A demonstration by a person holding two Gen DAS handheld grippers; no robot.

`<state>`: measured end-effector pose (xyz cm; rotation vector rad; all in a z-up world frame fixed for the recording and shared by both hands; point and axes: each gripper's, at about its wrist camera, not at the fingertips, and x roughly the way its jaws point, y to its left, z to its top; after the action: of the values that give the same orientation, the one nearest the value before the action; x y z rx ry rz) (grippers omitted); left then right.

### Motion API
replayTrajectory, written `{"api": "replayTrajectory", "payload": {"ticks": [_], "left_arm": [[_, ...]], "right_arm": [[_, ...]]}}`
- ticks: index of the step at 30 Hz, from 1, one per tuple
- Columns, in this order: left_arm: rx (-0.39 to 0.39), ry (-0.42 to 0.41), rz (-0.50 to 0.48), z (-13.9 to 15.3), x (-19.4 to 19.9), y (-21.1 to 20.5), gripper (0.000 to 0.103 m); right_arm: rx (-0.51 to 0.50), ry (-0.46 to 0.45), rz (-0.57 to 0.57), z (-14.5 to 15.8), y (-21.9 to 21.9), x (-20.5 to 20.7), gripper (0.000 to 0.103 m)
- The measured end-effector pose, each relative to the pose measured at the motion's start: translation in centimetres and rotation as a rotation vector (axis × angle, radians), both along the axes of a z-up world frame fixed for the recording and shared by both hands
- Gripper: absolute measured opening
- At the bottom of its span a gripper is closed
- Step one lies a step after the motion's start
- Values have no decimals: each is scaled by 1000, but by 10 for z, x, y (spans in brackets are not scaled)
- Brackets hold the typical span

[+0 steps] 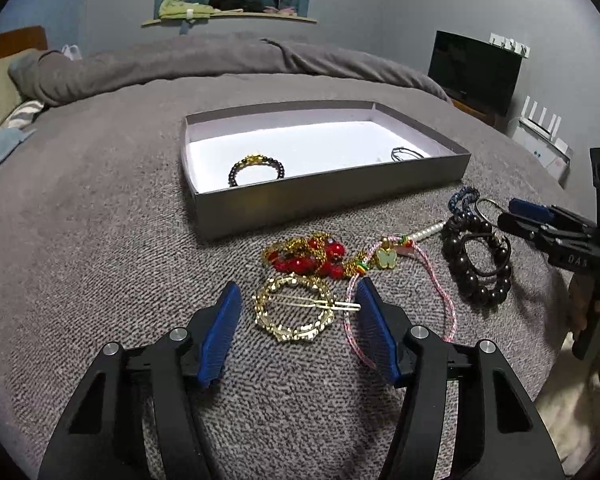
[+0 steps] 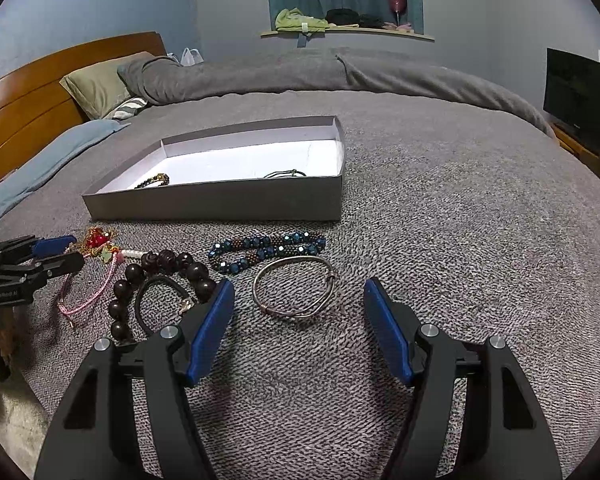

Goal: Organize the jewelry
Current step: 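Grasp the gold ring hair clip with the left tool while the right tool grasps a silver bangle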

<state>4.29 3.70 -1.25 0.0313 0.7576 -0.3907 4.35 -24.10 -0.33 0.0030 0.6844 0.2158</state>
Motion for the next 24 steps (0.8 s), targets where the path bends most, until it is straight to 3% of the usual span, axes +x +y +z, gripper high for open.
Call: {"api": "replayTrajectory", "payload": {"ticks": [2, 14, 18, 21, 24], "left_arm": [[-9, 3, -1, 0, 1, 1, 54], [-1, -21, 11, 4, -4, 1, 54], [7, -22, 12, 3, -3, 0, 54], [2, -22, 11, 4, -4, 1, 54], [-10, -37, 20, 7, -6, 5, 54]], "right_arm": [[4, -1, 0, 0, 0, 0, 67], [-1, 11, 2, 0, 6, 8, 60], [-49, 26, 12, -4, 13, 15, 60], [-67, 43, 9, -7, 15, 19, 49], [-36, 43, 5, -6, 10, 19, 48]]}}
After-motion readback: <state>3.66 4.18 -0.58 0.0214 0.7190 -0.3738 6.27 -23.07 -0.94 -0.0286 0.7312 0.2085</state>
